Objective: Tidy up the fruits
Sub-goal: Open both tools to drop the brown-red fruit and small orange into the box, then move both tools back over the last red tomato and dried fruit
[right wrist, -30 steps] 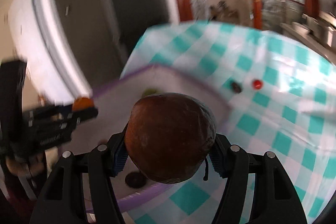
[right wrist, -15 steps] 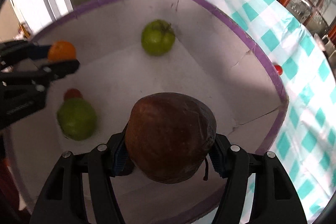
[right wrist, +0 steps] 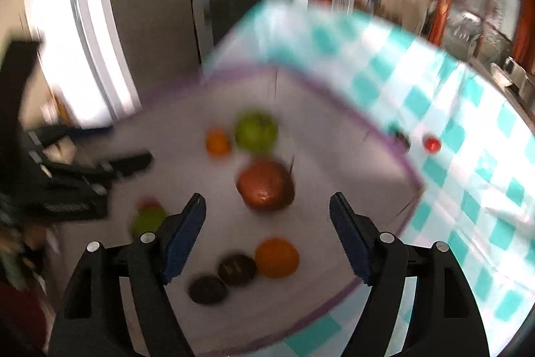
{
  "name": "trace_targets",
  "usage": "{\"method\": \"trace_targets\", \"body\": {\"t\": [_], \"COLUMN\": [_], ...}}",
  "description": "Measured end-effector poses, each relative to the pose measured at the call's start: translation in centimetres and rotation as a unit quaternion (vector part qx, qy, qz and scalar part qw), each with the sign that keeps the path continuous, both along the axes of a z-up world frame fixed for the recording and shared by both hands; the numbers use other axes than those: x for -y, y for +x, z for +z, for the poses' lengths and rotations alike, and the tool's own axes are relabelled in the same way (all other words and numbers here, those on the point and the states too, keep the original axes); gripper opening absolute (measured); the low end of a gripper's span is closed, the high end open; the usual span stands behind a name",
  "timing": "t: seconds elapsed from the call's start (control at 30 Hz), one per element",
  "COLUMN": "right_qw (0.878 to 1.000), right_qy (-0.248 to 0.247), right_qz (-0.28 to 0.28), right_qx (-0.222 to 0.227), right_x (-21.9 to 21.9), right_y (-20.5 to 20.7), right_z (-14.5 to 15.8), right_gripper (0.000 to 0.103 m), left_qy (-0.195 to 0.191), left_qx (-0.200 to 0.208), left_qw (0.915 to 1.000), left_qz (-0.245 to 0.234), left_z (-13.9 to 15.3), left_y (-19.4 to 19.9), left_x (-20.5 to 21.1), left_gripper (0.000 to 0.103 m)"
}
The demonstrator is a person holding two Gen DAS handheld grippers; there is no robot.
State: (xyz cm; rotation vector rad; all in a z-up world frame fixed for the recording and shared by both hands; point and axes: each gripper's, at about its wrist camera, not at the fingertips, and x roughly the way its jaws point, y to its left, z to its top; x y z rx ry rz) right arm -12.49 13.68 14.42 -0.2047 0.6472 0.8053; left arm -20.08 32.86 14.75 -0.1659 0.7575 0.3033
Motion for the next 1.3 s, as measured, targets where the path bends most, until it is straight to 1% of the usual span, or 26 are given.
{"method": "trace_targets", "body": {"t": [0.03, 0.07, 0.1, 0.13, 0.17, 0.2, 0.27, 0.3, 0.37, 0.43, 0.5, 0.53, 0.57, 0.6, 0.63, 0.67, 0.7, 0.77, 0.83, 0.87, 0.97, 1.03, 1.07, 1.17, 1.27, 1.3], "right_qw": [0.999, 0.997, 0.992, 0.988, 0.982, 0.976, 0.964, 0.956, 0.943, 0.930, 0.917, 0.909, 0.901, 0.891, 0.885, 0.880, 0.876, 0.874, 0.877, 0.881, 0.891, 0.899, 0.901, 0.912, 0.931, 0.942], "right_qy": [0.032, 0.068, 0.105, 0.131, 0.157, 0.181, 0.211, 0.224, 0.220, 0.213, 0.226, 0.236, 0.247, 0.264, 0.276, 0.285, 0.292, 0.292, 0.291, 0.285, 0.265, 0.241, 0.233, 0.209, 0.172, 0.153], "right_qz": [-0.011, -0.028, -0.050, -0.067, -0.088, -0.115, -0.159, -0.190, -0.251, -0.300, -0.328, -0.343, -0.355, -0.365, -0.370, -0.374, -0.378, -0.381, -0.376, -0.371, -0.363, -0.361, -0.361, -0.347, -0.314, -0.288], "right_qx": [0.011, 0.025, 0.040, 0.047, 0.049, 0.042, 0.026, 0.015, -0.003, -0.007, -0.013, -0.020, -0.028, -0.043, -0.054, -0.063, -0.068, -0.071, -0.075, -0.074, -0.069, -0.062, -0.060, -0.071, -0.075, -0.076], "right_x": [1.5, 3.4, 5.7, 7.6, 9.8, 12.2, 16.1, 18.6, 22.0, 25.0, 27.6, 28.9, 30.2, 31.7, 32.7, 33.5, 34.2, 34.8, 34.7, 34.3, 33.4, 32.6, 32.2, 30.9, 28.2, 26.5], "right_y": [-0.2, -0.3, -0.4, -0.4, -0.2, 0.3, 1.3, 1.7, 3.0, 3.7, 3.9, 4.5, 4.8, 5.2, 5.9, 6.3, 6.8, 7.8, 9.4, 10.5, 12.5, 15.1, 16.0, 20.4, 25.4, 27.4], "right_z": [0.7, 1.4, 1.9, 2.1, 2.1, 2.0, 1.3, 0.5, -1.2, -2.8, -4.5, -5.4, -6.2, -6.9, -7.6, -8.1, -8.4, -8.7, -8.8, -8.9, -8.4, -8.5, -8.6, -9.3, -9.1, -8.8], "right_gripper": [0.079, 0.084, 0.087, 0.088, 0.088, 0.088, 0.088, 0.088, 0.088, 0.088, 0.088, 0.088, 0.088, 0.088, 0.088, 0.088, 0.088, 0.088, 0.088, 0.088, 0.088, 0.088, 0.088, 0.087, 0.079, 0.076], "left_qy": [0.006, 0.012, 0.018, 0.023, 0.025, 0.029, 0.036, 0.038, 0.038, 0.034, 0.024, 0.020, 0.008, -0.004, -0.012, -0.022, -0.025, -0.029, -0.033, -0.043, -0.072, -0.077, -0.069, -0.063, -0.106, -0.107], "left_qx": [0.029, 0.068, 0.108, 0.150, 0.176, 0.208, 0.253, 0.265, 0.283, 0.275, 0.248, 0.224, 0.185, 0.156, 0.138, 0.115, 0.100, 0.064, 0.043, 0.035, 0.023, 0.020, 0.022, 0.023, 0.005, 0.005], "left_qw": [0.9996, 0.9976, 0.9940, 0.9884, 0.9838, 0.9770, 0.9637, 0.9588, 0.9482, 0.9467, 0.9492, 0.9538, 0.9611, 0.9661, 0.9691, 0.9733, 0.9759, 0.9812, 0.9868, 0.9895, 0.9928, 0.9941, 0.9955, 0.9969, 0.9942, 0.9942], "left_qz": [0.004, 0.006, 0.004, -0.006, -0.018, -0.038, -0.079, -0.095, -0.139, -0.164, -0.192, -0.200, -0.205, -0.206, -0.204, -0.197, -0.192, -0.180, -0.152, -0.134, -0.093, -0.074, -0.062, -0.040, -0.017, -0.012], "left_z": [1.0, 2.3, 3.6, 5.0, 5.9, 7.0, 8.4, 8.6, 8.6, 7.7, 5.9, 4.6, 2.6, 0.8, -0.5, -2.5, -3.6, -6.5, -8.8, -9.8, -11.6, -12.0, -12.2, -12.1, -13.1, -13.1], "left_y": [-0.7, -1.6, -2.6, -3.6, -4.2, -4.9, -5.6, -5.7, -4.9, -3.3, -0.3, 1.8, 4.6, 6.8, 8.4, 11.2, 13.2, 18.0, 21.4, 23.2, 26.2, 27.6, 28.4, 29.9, 30.3, 30.2], "left_x": [0.5, 1.4, 2.5, 4.0, 5.1, 7.0, 10.6, 12.1, 16.2, 19.5, 23.1, 24.7, 26.4, 27.6, 28.4, 29.5, 30.2, 31.3, 31.3, 31.0, 29.0, 27.6, 26.8, 24.9, 22.9, 22.7], "left_gripper": [0.099, 0.102, 0.101, 0.101, 0.101, 0.101, 0.101, 0.101, 0.101, 0.101, 0.101, 0.101, 0.101, 0.101, 0.101, 0.101, 0.101, 0.101, 0.101, 0.101, 0.101, 0.101, 0.101, 0.101, 0.101, 0.101]}}
